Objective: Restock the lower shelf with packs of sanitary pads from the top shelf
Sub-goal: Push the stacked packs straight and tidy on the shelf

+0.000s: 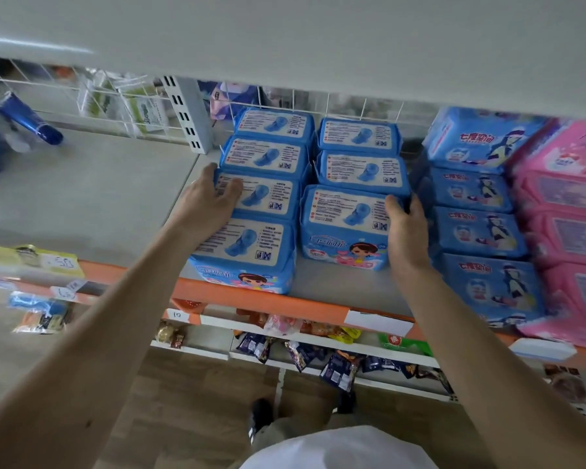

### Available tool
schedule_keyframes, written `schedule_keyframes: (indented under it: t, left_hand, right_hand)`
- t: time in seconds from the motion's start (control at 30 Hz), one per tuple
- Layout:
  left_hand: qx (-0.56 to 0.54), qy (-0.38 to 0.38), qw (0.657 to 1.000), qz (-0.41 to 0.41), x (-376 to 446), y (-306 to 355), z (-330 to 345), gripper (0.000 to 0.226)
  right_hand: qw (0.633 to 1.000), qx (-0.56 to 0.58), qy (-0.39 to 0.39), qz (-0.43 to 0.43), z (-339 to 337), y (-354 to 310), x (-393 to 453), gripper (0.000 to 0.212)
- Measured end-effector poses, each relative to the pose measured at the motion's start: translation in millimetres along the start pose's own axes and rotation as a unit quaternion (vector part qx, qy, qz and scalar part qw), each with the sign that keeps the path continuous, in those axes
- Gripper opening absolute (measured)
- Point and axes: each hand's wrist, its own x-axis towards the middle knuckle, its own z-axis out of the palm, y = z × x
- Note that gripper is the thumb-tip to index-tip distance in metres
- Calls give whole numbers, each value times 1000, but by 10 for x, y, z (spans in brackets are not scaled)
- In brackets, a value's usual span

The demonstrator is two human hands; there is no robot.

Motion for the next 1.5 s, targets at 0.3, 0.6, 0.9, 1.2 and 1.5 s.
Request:
schedule_keyframes:
  t: [0.3,0.6,0.9,1.2,1.5]
  left_hand:
    - [31,12,999,19,60,-30,29,46]
    - [49,37,997,35,156,-93,38,43]
    - [25,26,999,12,120,-57,23,45]
    - [-8,28,999,19,154,-63,65,39]
    - [24,25,999,35,140,-15,53,36]
  right_hand:
    - [998,-29,59,-22,178,53,65,49]
    - [994,-16,97,-46,315,155,77,22]
    - [999,25,25,-29,116,69,183,34]
    - [997,14,67,-32,308,48,127,27]
    - [998,-11,59,-33,296,63,163,27]
